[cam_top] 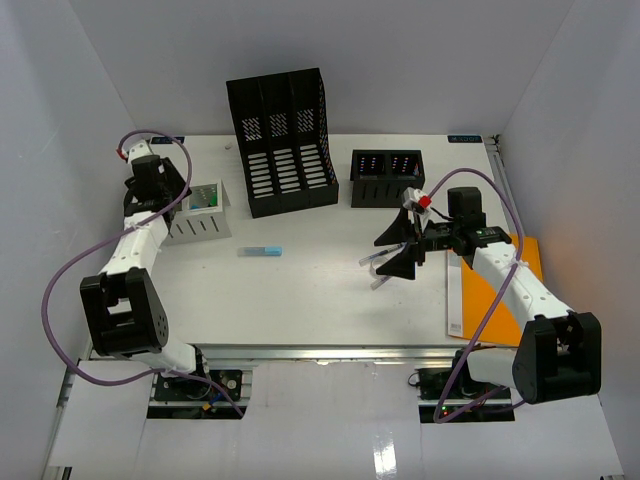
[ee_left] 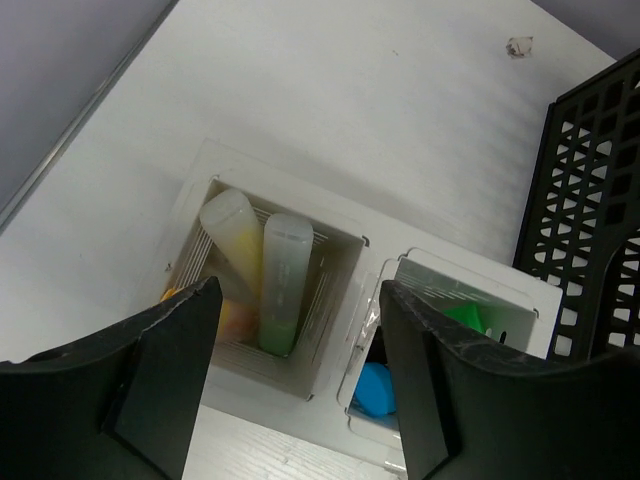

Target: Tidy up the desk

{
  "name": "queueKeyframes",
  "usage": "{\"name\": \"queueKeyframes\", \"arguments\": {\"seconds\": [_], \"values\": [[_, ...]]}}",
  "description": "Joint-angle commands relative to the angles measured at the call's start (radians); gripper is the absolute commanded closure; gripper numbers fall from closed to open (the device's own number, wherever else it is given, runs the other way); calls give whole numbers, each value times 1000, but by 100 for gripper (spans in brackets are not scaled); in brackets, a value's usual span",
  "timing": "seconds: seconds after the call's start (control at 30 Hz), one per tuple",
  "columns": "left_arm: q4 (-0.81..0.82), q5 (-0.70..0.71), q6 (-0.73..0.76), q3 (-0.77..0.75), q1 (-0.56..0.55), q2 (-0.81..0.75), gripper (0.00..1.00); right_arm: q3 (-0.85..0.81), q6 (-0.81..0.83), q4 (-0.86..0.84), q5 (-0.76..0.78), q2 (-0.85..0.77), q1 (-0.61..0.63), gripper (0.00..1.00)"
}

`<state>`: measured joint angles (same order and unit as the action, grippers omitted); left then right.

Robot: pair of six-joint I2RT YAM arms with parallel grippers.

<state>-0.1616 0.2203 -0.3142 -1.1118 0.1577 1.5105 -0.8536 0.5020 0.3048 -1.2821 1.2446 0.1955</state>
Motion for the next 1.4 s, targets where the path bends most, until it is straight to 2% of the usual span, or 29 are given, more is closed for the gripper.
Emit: {"name": "queueKeyframes", "arguments": {"seconds": [0.0,0.07,0.17,0.3,0.37,0.5,0.67,0.83,1.2,1.37], "values": [[-37,-79,-37,0,2,-98,21,-37,220,150,0,7,5,10],[-51,-137,-38,-1,2,-138,16,-57,309,207,38,18,39,10],[-57,-292,-42,26,3,-239,9,-87,452,257,241,40,172,10],[-21,-559,-100,153,2,-417,2,-88,663,189,514,91,399,10],[4,-690,-124,260,2,-496,2,-124,660,127,598,139,468,10],[1,-800,-114,414,3,-697,2,-436,489,183,641,397,575,10],[-91,-810,-50,513,3,-883,2,-723,262,170,717,707,657,10],[-150,-771,-8,535,2,-963,2,-873,137,109,805,864,696,10],[-152,-718,-17,545,2,-1032,2,-1001,49,41,926,1019,698,5],[-155,-706,-17,543,0,-1041,2,-1009,47,42,921,1050,697,3]]}}
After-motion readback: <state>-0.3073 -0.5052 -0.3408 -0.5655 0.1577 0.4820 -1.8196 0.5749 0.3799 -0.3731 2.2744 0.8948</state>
